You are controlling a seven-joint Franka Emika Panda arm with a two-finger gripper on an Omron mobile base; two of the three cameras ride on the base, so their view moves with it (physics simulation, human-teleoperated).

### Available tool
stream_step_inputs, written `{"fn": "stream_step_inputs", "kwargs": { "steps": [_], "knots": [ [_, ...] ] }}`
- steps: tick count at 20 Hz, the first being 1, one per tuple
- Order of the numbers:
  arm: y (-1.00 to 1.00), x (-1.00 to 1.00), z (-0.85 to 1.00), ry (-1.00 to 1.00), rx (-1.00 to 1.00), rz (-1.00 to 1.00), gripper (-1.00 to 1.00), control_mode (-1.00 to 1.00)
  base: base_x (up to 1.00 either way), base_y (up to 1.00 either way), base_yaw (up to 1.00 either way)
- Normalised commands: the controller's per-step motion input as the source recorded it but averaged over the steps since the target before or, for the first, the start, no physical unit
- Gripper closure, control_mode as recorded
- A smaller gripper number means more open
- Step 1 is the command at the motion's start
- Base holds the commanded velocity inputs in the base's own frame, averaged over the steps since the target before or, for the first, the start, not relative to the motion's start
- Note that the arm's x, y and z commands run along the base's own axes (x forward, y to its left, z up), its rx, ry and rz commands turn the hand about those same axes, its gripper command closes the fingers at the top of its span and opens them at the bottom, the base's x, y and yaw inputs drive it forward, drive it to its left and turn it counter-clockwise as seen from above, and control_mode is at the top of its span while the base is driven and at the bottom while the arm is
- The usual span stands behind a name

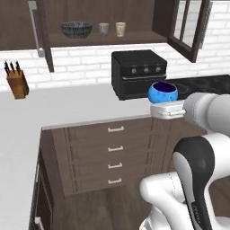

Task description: Gather all objects into one cabinet and sort the glasses and bowls to opposite sides.

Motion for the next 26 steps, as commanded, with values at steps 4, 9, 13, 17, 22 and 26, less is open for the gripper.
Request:
{"fn": "stream_step_inputs", "kwargs": {
  "steps": [4,9,13,17,22,26],
  "knots": [
    [0.00,0.00,0.00,0.00,0.00,0.00,1.00,1.00,0.58,-0.33,-0.11],
    [0.00,0.00,0.00,0.00,0.00,0.00,1.00,1.00,0.60,-0.21,-0.12],
    [0.00,0.00,0.00,0.00,0.00,0.00,1.00,1.00,0.65,-0.03,-0.13],
    [0.00,0.00,0.00,0.00,0.00,0.00,1.00,1.00,0.56,-0.34,-0.02],
    [0.00,0.00,0.00,0.00,0.00,0.00,1.00,1.00,0.46,-0.42,0.00],
    [0.00,0.00,0.00,0.00,0.00,0.00,1.00,1.00,0.37,-0.23,0.00]
  ]
}}
